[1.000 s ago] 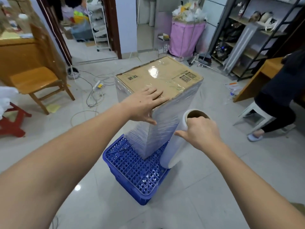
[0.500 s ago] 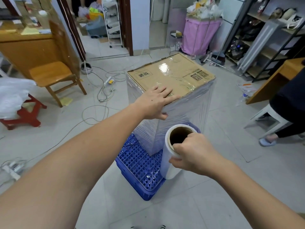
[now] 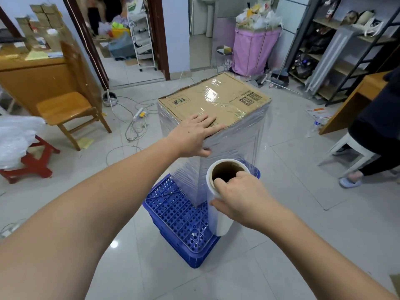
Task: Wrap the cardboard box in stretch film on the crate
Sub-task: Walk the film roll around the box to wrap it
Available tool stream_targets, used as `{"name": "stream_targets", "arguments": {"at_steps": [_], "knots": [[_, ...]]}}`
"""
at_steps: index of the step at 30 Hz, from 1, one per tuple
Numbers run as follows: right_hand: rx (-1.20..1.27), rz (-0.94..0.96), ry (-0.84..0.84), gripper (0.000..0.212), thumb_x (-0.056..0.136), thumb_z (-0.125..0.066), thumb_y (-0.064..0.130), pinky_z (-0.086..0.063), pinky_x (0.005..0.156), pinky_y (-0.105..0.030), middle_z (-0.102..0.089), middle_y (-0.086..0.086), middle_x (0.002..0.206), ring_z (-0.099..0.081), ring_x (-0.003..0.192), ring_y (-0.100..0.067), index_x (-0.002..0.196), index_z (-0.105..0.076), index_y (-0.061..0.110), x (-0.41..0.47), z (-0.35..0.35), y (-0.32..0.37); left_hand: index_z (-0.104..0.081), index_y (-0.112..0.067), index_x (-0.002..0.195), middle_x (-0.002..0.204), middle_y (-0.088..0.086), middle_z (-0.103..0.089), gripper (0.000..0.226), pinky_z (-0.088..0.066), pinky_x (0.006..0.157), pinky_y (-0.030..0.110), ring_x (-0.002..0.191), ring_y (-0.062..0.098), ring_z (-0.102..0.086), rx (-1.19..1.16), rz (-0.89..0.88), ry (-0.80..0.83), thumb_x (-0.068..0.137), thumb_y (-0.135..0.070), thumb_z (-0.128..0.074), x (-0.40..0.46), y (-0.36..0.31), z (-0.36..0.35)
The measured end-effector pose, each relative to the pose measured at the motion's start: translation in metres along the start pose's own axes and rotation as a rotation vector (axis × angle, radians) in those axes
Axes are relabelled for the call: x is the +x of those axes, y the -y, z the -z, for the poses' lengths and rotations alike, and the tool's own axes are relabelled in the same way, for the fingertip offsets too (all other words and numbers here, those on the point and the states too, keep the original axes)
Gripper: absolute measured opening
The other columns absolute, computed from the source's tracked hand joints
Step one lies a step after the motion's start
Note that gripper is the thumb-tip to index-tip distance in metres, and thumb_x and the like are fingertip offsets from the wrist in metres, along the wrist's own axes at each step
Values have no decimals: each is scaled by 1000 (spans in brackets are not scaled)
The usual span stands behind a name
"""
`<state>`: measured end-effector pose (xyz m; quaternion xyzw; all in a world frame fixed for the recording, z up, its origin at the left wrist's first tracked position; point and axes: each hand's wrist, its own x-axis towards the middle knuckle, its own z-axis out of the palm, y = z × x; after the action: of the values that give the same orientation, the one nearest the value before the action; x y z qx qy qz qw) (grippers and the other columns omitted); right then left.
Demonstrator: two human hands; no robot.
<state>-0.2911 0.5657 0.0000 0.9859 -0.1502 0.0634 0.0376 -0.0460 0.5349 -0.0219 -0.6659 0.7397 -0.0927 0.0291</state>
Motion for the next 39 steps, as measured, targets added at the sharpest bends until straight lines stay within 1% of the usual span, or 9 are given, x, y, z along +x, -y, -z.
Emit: {"name": "stream_targets", "arguments": {"at_steps": [6, 8, 10, 15, 18, 24, 27, 29, 39], "knots": [[-84, -128, 56, 52, 56, -81, 37, -19, 42, -24, -50, 2, 46, -25, 41, -22, 68, -33, 20, 4, 5, 23, -2, -37, 164, 172, 10, -14, 114, -12, 129, 47, 158, 32, -15, -15, -73, 67, 77, -89, -54, 4, 12, 1], [-87, -245, 89, 48, 75, -66, 62, -33, 49, -29, -58, 1, 62, -42, 51, -23, 76, -41, 21, 12, 8, 36, -2, -38, 164, 173, 5, -12, 122, -15, 128, 47, 158, 30, -14, -45, -132, 97, 69, -95, -53, 6, 25, 4], [-89, -386, 160, 55, 86, -44, 75, -34, 58, -31, -61, 1, 76, -51, 64, -22, 84, -47, 20, 21, 11, 46, -5, -39, 164, 172, -1, -15, 123, -20, 127, 47, 158, 27, -17, -85, -214, 97, 67, -95, -55, 10, 44, 7], [-29, -619, 287, 26, 97, -48, 45, -39, 64, -33, -66, -2, 95, -60, 81, -26, 97, -49, 19, 38, 10, 66, -7, -40, 164, 172, -6, -16, 114, -23, 125, 45, 155, 26, -19, -59, -436, 76, 74, -89, -58, 26, 80, 13], [13, -737, 251, 16, 94, -45, 33, -37, 66, -34, -61, -1, 85, -52, 76, -26, 88, -38, 20, 43, 6, 78, 0, -44, 163, 174, -1, -4, 116, -7, 128, 45, 159, 27, -4, -80, -468, 97, 72, -94, -51, 31, 87, 5], [-127, -835, 86, 66, 74, -40, 88, -34, 65, -31, -51, 5, 61, -44, 71, -21, 72, -42, 22, 63, -12, 88, 1, -35, 165, 173, 11, -5, 110, -2, 127, 42, 159, 33, -3, -54, -507, 53, 79, -91, -38, 31, 90, -6], [-213, -751, 12, 68, 62, -66, 78, -27, 51, -25, -25, 7, 43, -33, 46, -19, 56, -31, 20, 71, -17, 83, 0, -33, 165, 172, 13, -9, 110, -6, 128, 46, 158, 35, -7, -35, -518, 41, 76, -93, -26, 33, 91, -7], [-223, -749, 22, 66, 61, -76, 68, -21, 55, -24, -22, 9, 42, -33, 44, -18, 52, -30, 22, 70, -20, 81, -1, -32, 164, 171, 13, -13, 112, -11, 129, 47, 157, 35, -10, -36, -515, 33, 74, -95, -21, 36, 90, -8], [-181, -672, -50, 54, 59, -80, 55, -20, 53, -23, -23, 9, 43, -38, 45, -19, 47, -38, 24, 53, -2, 94, 0, -37, 163, 172, 12, -11, 105, -10, 128, 50, 157, 37, -11, -70, -420, 33, 82, -92, -38, 40, 66, -7]]}}
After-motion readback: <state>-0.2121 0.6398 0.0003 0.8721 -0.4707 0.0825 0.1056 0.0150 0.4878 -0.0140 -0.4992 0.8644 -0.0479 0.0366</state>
